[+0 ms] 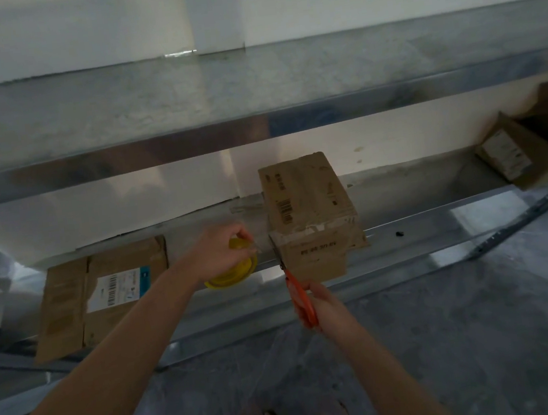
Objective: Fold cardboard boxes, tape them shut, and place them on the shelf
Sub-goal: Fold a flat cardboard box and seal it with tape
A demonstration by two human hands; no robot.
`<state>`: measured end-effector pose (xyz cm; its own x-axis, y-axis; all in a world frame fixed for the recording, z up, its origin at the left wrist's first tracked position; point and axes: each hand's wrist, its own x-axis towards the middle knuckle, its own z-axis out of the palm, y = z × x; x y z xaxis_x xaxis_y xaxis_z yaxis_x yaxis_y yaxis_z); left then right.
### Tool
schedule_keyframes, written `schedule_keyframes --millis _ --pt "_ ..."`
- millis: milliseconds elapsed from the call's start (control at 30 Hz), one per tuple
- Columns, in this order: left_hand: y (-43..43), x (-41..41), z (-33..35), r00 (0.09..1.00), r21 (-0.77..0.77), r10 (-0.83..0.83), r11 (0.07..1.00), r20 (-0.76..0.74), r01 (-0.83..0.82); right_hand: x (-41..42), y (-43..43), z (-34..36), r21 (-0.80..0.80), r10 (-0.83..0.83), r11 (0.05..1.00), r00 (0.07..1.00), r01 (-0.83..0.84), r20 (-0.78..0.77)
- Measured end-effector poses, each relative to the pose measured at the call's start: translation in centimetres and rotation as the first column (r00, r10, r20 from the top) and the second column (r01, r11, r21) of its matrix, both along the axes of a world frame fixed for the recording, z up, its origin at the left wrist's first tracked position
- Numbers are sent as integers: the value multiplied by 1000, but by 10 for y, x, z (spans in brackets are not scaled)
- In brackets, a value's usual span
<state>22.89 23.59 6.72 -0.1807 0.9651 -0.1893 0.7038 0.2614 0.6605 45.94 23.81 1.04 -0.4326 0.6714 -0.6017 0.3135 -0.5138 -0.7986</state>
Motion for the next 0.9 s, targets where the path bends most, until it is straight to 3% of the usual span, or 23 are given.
schedule_keyframes --millis 367,533,667,733,800,900 --pt "9 2 -3 999 5 -28 1000 39 28 -1 18 1 194 -15 981 980 -24 197" --pt "8 -3 -9 999 10 -22 1000 29 21 3 31 1 286 78 931 889 -228 452" --pt "10 -1 -13 999 5 -11 1000 30 11 26 34 -5 347 147 830 772 -436 618" --pt "12 0 -16 999 -16 -7 1000 38 8 49 29 -7 427 104 789 781 -442 616" --pt "14 1 -19 999 -30 8 1000 46 -7 77 26 -9 572 -5 714 814 -403 580" --pt "17 3 -23 998 -26 44 999 45 -43 123 30 -7 792 -226 527 847 -309 481"
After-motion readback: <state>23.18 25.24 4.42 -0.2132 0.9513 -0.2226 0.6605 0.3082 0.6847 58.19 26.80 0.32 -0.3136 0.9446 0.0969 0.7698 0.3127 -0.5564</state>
